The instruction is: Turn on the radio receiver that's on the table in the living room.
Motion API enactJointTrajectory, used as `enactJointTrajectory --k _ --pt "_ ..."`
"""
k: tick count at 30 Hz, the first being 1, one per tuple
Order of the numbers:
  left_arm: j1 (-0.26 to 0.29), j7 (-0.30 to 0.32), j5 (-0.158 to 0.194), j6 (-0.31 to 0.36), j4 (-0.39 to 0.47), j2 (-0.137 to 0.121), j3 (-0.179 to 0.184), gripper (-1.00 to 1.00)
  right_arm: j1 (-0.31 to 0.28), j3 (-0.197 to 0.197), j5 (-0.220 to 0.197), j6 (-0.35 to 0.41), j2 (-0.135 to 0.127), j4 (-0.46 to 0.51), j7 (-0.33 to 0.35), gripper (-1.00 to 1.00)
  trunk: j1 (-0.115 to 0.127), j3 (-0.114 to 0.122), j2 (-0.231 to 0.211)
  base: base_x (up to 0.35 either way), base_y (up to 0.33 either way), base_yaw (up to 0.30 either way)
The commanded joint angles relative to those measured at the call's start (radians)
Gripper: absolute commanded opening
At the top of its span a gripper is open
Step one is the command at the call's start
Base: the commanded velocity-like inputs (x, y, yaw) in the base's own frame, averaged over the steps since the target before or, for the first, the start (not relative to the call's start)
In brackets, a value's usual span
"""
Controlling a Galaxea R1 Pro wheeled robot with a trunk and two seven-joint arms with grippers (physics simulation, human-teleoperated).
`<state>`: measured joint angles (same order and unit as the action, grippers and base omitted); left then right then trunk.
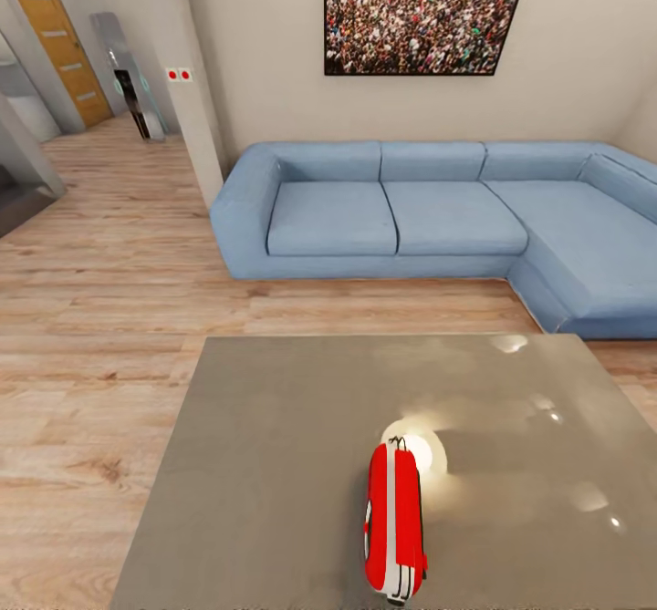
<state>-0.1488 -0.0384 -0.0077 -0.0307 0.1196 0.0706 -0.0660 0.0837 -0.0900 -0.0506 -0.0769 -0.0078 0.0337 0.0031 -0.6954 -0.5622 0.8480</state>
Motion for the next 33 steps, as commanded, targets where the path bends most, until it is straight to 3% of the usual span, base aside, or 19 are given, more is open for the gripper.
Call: enactJointTrajectory --k 1,33 --pt "0.000 0.000 0.000 0.000 0.000 0.000 0.000 1.00 0.000 0.000 0.000 0.000 0.000 0.000 0.000 1.00 0.000 -0.002 0.000 0.000 0.000 0.000" --pt "0.000 0.000 0.000 0.000 0.000 0.000 0.000 1.00 0.000 0.000 0.000 0.000 0.000 0.000 0.001 1.00 0.000 -0.054 0.000 0.000 0.000 0.000"
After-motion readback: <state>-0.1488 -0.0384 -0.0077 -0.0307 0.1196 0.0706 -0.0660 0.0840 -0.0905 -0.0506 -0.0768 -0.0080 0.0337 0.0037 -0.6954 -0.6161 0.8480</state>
